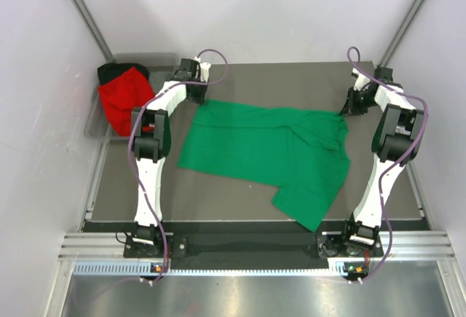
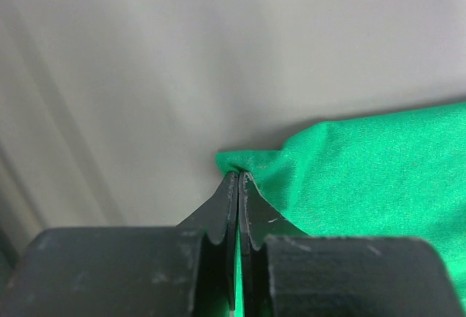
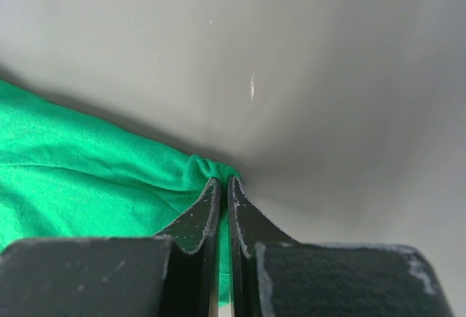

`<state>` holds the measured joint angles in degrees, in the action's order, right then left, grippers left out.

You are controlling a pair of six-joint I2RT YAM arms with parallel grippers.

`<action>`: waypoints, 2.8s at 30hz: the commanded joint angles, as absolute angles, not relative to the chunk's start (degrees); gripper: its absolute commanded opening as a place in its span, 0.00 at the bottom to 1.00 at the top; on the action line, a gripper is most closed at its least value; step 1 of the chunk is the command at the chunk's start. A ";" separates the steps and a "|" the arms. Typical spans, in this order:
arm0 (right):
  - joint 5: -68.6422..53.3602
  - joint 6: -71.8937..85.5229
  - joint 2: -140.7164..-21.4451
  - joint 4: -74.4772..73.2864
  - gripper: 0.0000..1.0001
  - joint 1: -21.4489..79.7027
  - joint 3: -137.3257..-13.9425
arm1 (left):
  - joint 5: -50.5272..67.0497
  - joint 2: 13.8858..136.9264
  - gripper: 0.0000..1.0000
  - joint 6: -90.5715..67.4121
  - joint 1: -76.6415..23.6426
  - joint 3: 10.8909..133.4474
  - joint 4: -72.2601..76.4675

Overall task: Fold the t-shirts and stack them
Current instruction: Fold the tshirt

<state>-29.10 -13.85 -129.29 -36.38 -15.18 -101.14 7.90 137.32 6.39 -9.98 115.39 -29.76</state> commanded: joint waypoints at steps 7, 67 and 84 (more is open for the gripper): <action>-27.43 -13.01 -132.97 -36.73 0.00 -14.59 -105.99 | 4.58 141.06 0.00 6.59 -8.88 121.09 -27.95; -27.34 -64.60 -53.24 -64.25 0.45 15.11 -41.58 | -3.51 78.48 0.56 15.30 -16.18 57.82 -24.69; -21.09 -63.99 -60.90 -50.19 0.44 22.94 -33.13 | -0.53 84.46 0.53 13.01 -11.61 61.17 -26.45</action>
